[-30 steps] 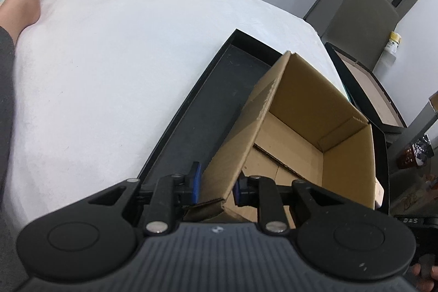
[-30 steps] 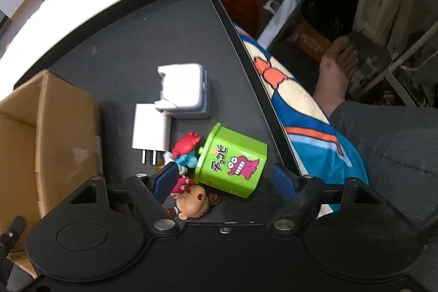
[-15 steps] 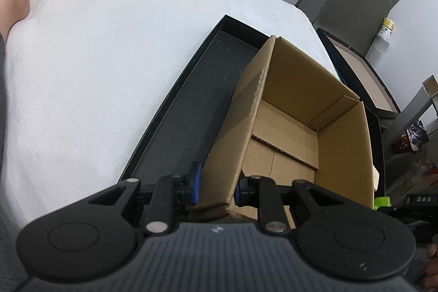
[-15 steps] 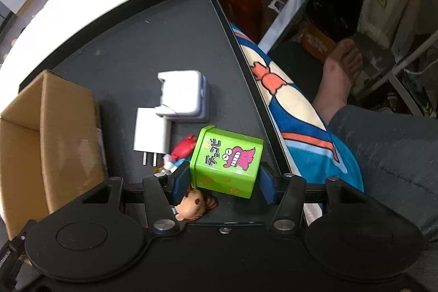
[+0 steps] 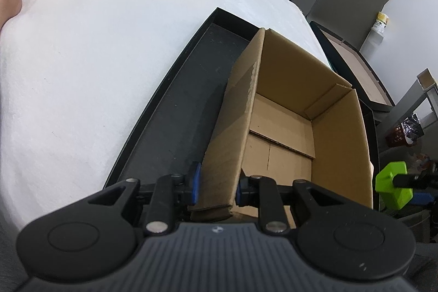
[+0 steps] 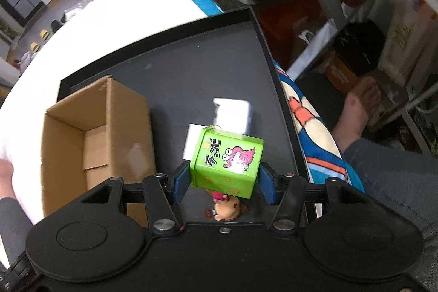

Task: Organize rigid objects
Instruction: 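Close the right gripper on the green cube toy, then carry the green cube into the box and open the right gripper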

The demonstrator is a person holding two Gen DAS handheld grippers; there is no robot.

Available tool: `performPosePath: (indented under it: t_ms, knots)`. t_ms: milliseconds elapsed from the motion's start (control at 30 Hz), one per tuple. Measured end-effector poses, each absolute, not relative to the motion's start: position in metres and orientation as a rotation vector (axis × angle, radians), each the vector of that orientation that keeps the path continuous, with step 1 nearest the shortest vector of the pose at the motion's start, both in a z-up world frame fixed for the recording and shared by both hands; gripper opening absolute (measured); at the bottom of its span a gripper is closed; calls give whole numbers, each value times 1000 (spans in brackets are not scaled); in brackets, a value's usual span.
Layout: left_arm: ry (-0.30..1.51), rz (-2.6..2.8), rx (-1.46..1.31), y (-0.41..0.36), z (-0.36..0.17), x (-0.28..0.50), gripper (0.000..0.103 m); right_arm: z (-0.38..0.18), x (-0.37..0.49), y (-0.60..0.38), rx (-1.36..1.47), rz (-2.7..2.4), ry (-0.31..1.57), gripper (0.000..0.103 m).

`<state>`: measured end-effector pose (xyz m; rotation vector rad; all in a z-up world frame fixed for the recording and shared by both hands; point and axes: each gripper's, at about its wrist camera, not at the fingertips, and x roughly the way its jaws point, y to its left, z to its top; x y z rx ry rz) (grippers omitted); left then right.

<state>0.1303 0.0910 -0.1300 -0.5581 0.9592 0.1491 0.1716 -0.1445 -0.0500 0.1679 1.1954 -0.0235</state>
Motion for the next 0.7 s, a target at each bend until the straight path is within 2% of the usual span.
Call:
performPosePath:
  t_ms: [700]
  knots:
    - [964, 110, -577, 94, -131, 127, 24, 1, 184, -79, 68, 111, 1097, 52]
